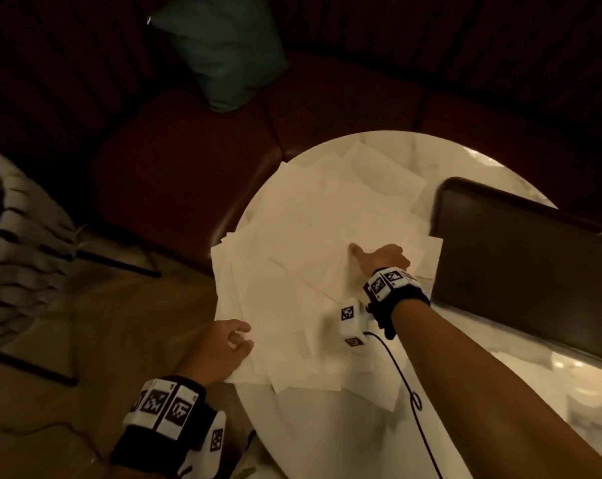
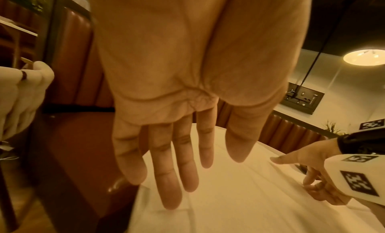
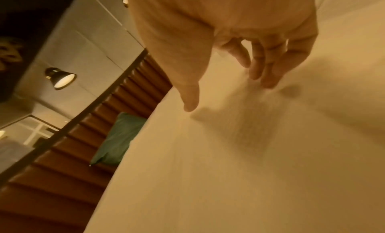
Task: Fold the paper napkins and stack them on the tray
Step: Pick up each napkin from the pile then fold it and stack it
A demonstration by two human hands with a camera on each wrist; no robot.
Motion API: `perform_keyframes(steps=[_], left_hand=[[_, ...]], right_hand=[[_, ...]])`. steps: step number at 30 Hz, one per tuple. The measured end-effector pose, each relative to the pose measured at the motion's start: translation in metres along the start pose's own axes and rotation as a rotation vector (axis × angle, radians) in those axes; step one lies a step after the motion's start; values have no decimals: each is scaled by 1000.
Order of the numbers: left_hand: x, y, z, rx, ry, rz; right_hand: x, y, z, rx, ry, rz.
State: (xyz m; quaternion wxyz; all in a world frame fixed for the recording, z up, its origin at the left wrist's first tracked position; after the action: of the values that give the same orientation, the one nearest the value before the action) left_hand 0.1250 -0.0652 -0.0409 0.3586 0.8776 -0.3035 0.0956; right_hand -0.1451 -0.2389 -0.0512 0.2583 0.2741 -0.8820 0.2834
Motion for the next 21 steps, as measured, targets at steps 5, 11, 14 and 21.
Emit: perform_keyframes(steps=[5,11,14,21], left_hand=[[12,-8,6,9,-20,-31],[17,4,18,-37,2,-32],[15,10,20,-61,2,-43],[13,13,15,-81,21,-77]], right_hand=[[-17,-2,9,-56,69,74],[-12,5,-3,-215,29,75],[-13,10,-7,-170,55,110],[18,20,-21,66,315,207]])
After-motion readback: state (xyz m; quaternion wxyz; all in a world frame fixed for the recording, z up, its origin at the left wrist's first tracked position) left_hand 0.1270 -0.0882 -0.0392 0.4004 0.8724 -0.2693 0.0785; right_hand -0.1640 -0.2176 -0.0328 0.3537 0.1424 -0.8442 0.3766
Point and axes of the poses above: each hand's wrist, its own z-axis towards the middle knuckle, its own x-axis out of the back of the hand, y = z × x, the point moved 4 cm from there along z, towards the middle knuckle, and after that the axes turned 10 degrees about -y, right-handed, at the moved point
